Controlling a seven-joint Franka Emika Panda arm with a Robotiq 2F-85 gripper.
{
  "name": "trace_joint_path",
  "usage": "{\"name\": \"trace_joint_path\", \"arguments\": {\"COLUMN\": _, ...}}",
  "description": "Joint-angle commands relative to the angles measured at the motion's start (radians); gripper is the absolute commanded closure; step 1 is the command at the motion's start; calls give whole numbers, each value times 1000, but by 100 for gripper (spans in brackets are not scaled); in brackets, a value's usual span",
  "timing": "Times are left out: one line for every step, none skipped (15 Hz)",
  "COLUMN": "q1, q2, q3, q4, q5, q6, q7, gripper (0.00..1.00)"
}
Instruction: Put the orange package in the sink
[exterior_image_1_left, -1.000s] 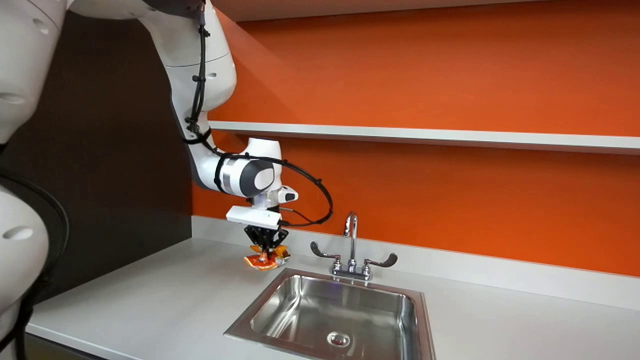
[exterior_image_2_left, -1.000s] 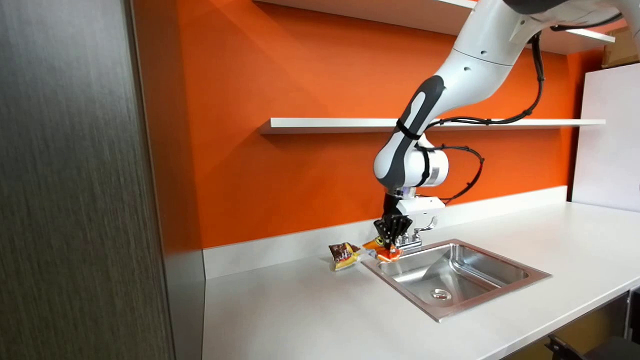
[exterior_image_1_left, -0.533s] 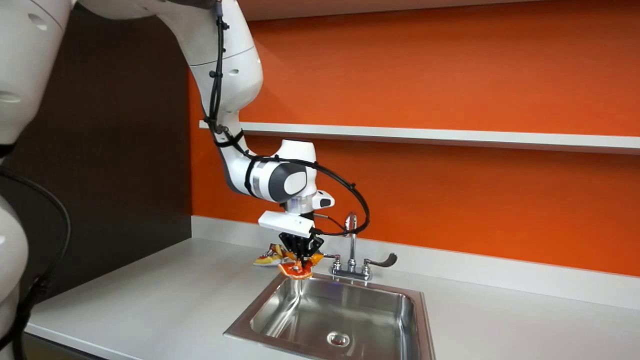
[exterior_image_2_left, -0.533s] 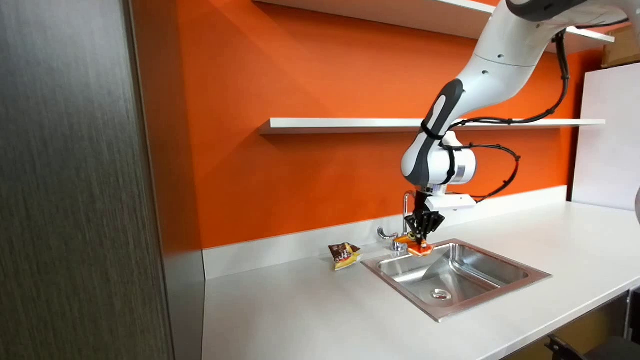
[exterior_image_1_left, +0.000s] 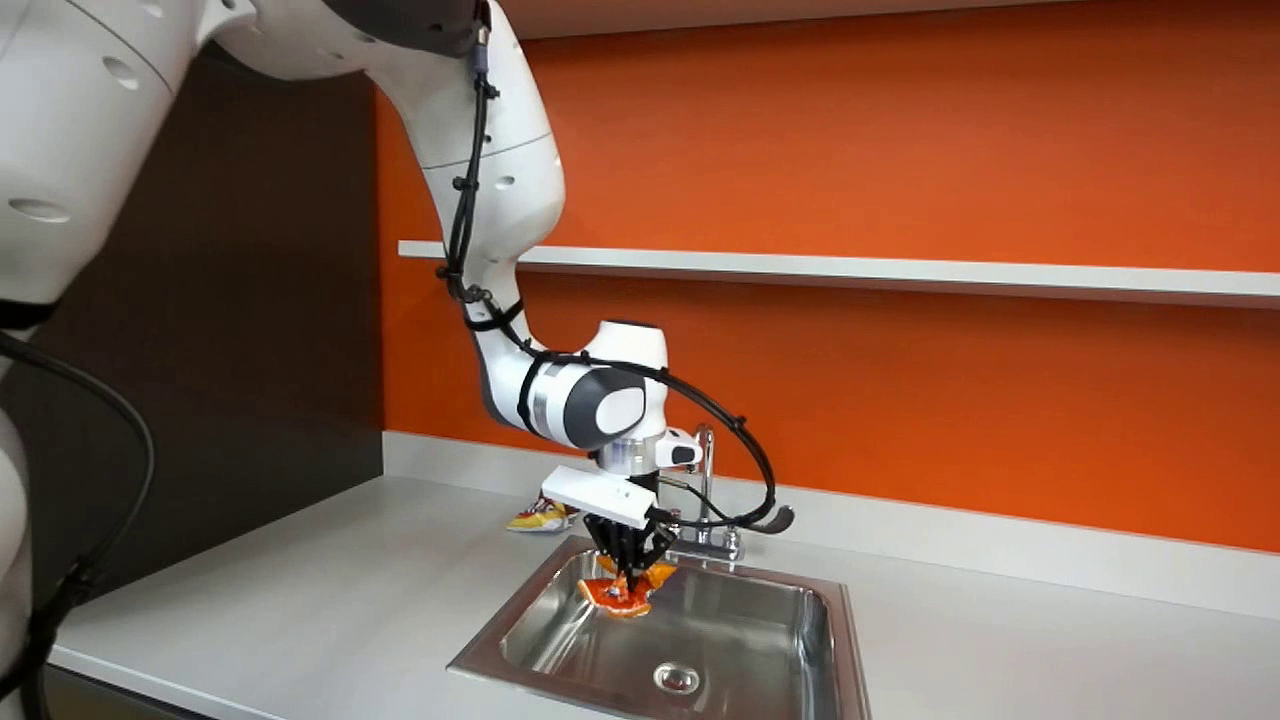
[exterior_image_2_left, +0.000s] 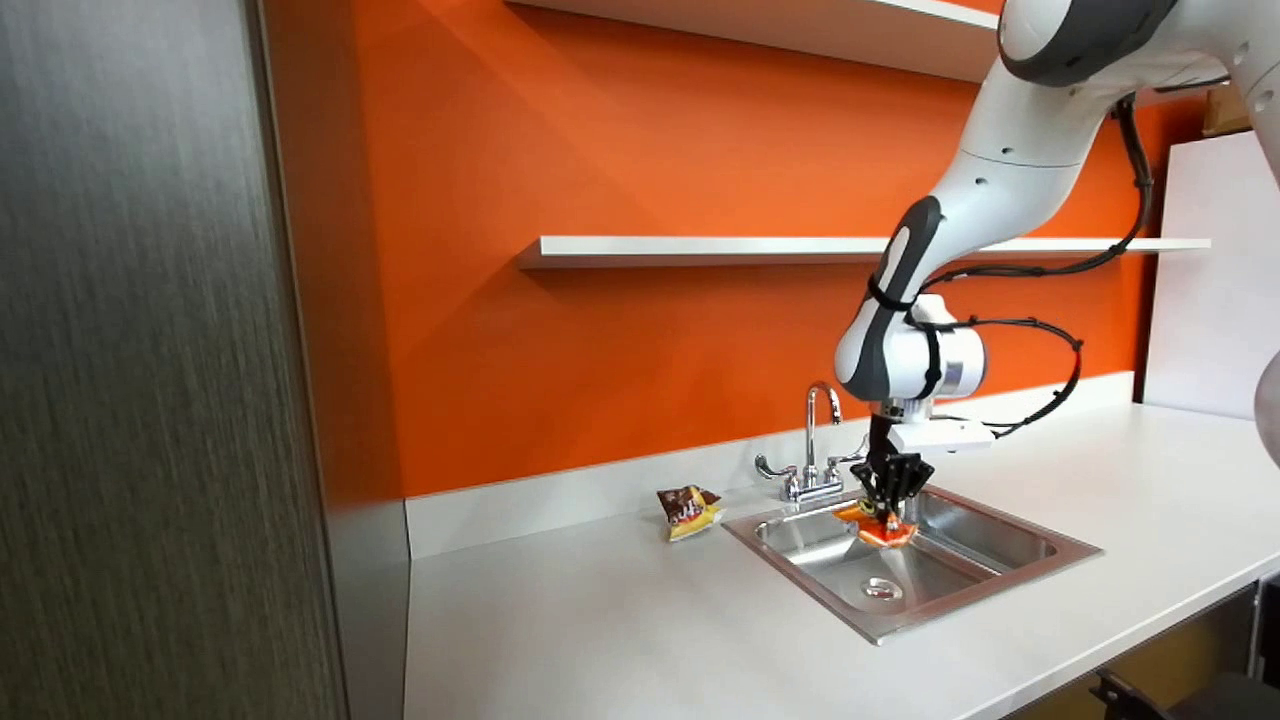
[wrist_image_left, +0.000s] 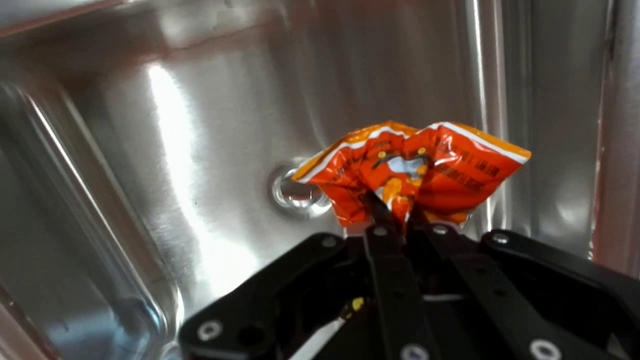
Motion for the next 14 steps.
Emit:
{"name": "trace_joint_path", "arguments": {"q1": -40, "q2": 88, "q3": 31, "q4": 33, "q5": 27, "q6": 23, "q7": -49, "gripper": 98}}
{"name": "trace_joint_path", "arguments": {"q1": -49, "q2": 109, "q3": 39, "q4": 38, "q5": 28, "q6": 29, "q7": -54, "gripper": 98}}
{"name": "trace_joint_path", "arguments": {"q1": -60, "q2": 129, "q3": 50, "q4": 41, "q5": 31, "q6": 33, "q7": -59, "gripper": 98}}
{"name": "trace_joint_path", "arguments": {"q1": -69, "q2": 149, "q3": 59, "q4": 47, "q5": 31, "q6": 36, "q7": -62, "gripper": 98}}
{"name": "trace_joint_path", "arguments": {"q1": -80, "q2": 166, "q3": 69, "q4": 51, "q5": 31, "q6": 39, "q7": -65, "gripper": 98}}
{"name": "trace_joint_path", "arguments": {"q1": -90, "q2": 184, "q3": 76, "q4": 57, "q5": 29, "q6": 45, "q7": -68, "gripper": 98}}
{"name": "trace_joint_path", "arguments": {"q1": -99, "q2": 197, "q3": 85, "q4": 61, "q5": 29, "q6": 46, "q7": -69, "gripper": 98}}
{"name": "trace_joint_path", "arguments": {"q1": -108, "q2": 212, "q3": 90, "q4": 65, "q5": 27, "q6": 51, "q7": -70, "gripper": 98}}
{"name": "trace_joint_path", "arguments": {"q1": -116, "q2": 224, "q3": 97, "q4": 67, "q5": 27, "q6": 56, "q7": -72, "gripper": 98}}
{"name": "trace_joint_path", "arguments": {"q1": -124, "q2": 234, "q3": 103, "q4": 70, "q5": 25, "q6": 61, "q7": -71, "gripper": 98}}
{"name": "trace_joint_path", "arguments": {"q1": -131, "q2": 242, "q3": 108, "q4": 71, "q5": 23, "q6": 66, "q7": -71, "gripper": 98}}
{"name": "trace_joint_path", "arguments": {"q1": -136, "q2": 250, "q3": 111, "q4": 73, "q5": 21, "q6": 71, "q7": -70, "gripper": 98}}
{"name": "trace_joint_path", "arguments": {"q1": -141, "q2": 257, "q3": 113, "q4": 73, "q5": 19, "q6": 76, "q7": -70, "gripper": 98}}
{"name": "trace_joint_path", "arguments": {"q1": -145, "q2": 260, "q3": 117, "q4": 72, "q5": 18, "q6": 79, "q7": -70, "gripper": 98}}
